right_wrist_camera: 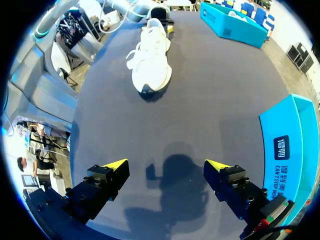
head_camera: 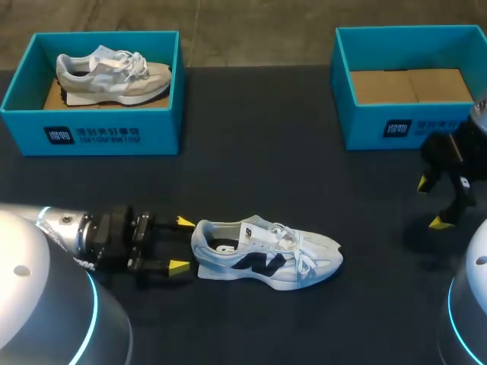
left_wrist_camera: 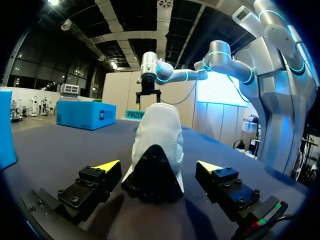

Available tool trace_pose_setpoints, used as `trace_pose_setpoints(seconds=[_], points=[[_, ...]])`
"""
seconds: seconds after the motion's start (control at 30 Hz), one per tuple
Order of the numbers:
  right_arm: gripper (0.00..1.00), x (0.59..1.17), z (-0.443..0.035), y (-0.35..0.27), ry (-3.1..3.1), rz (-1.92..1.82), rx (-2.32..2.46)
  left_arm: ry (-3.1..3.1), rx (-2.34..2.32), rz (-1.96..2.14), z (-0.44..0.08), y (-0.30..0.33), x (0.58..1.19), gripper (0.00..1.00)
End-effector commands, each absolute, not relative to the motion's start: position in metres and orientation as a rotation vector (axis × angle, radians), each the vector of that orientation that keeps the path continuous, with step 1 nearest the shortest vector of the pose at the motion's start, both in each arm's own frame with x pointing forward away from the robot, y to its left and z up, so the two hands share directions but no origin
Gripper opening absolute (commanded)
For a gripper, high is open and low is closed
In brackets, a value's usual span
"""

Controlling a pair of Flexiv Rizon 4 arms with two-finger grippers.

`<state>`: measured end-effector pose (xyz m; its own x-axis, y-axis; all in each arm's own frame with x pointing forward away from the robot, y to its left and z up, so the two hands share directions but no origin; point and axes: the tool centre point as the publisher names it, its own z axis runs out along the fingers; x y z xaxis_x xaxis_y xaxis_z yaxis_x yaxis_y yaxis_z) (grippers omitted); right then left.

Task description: Take the shoe out of the shoebox, open the shoe tongue, remove and reinsert the insole, then place the shoe into the shoebox

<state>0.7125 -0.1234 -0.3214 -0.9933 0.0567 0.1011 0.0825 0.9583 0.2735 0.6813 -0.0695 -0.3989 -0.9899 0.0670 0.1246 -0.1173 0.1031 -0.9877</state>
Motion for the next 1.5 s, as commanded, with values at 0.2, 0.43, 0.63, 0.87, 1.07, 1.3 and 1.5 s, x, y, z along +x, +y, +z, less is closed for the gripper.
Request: trace_pose_setpoints(seconds=[0.2, 0.43, 0.63, 0.87, 1.07, 1.3, 1.5], points=[[1.0, 0.712, -0.322, -0.123, -3.019, -0.423, -0.109, -2.24, 0.101, 2.012, -0.404, -0.086, 0.689, 1.0], [1.0, 0.712, -0.322, -0.123, -3.019, -0.423, -0.109, -2.246, 0.103, 2.003, -0.404, -0.093, 0.687, 1.0], [1.0, 0.712, -0.322, -0.123, -3.019, -0.423, -0.109, -2.273, 0.089, 1.997, -0.407, -0.094, 0.683, 1.0], [1.0, 0.712, -0.322, -0.123, -3.019, -0.423, -0.109, -2.288, 0.083, 1.99, -0.41, -0.098, 0.68, 1.0], [1.0, 0.712, -0.322, -0.123, -3.019, -0.423, -0.109, -2.286, 0.073, 1.984, -0.408, -0.102, 0.68, 1.0], [1.0, 0.712, -0.322, -0.123, -3.019, -0.423, -0.109, -2.284, 0.071, 1.983, -0.408, -0.104, 0.68, 1.0], [1.0, 0.712, -0.322, -0.123, -3.019, -0.423, -0.109, -2.285, 0.069, 1.98, -0.409, -0.109, 0.681, 1.0]])
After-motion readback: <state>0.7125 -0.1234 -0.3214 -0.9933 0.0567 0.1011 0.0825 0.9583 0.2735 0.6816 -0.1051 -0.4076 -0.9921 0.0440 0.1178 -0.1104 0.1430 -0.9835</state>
